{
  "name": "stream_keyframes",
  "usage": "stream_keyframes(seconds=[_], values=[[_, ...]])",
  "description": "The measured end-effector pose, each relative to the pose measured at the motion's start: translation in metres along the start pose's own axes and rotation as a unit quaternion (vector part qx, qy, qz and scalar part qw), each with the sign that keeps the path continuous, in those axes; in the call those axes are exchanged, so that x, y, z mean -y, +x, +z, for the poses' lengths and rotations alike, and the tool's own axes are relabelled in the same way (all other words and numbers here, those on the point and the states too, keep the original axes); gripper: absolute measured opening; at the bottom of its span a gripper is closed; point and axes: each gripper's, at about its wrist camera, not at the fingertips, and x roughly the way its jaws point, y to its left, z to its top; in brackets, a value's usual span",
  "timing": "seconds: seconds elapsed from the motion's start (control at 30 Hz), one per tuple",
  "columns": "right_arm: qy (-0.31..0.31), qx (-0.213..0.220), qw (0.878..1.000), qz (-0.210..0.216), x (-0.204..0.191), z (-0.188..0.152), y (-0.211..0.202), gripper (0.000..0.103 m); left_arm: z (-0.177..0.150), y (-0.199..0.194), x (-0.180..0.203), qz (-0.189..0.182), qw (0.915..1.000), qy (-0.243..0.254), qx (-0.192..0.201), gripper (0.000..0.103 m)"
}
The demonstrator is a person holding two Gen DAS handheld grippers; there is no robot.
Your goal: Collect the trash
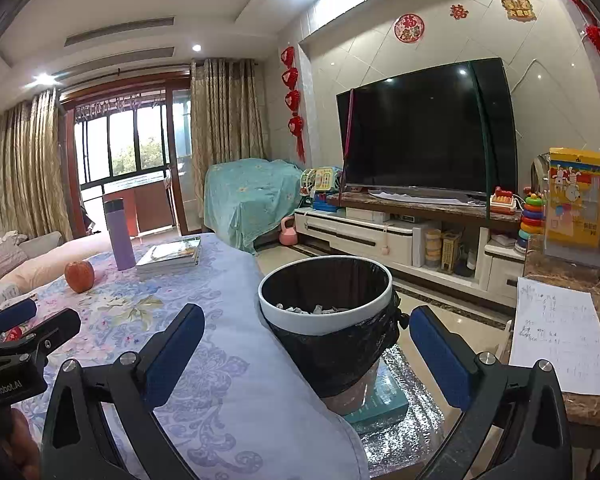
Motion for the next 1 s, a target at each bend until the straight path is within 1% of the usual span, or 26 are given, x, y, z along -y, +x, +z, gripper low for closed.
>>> stream_keyframes(seconds=[0.3,0.53,1.0], values=[[0.001,0.002,1.000,0.003,-0.0006,0.0031,-0.0023,0.103,0.0002,-0.0010,0.0013,0.002,1.0000,0.004,0.003,0.103],[0.003,0.000,1.000,0.006,-0.0010,0.0026,-0.0020,0.103,0.0002,-0.0025,0.0027,0.011,0.9998,0.010,0.011,0.103],[0.005,0.000,1.000,0.008,0.0014,0.0029,-0.0022,0.103,-0.0007,-0.0039,0.0033,0.007,0.9999,0.011,0.010,0.103]])
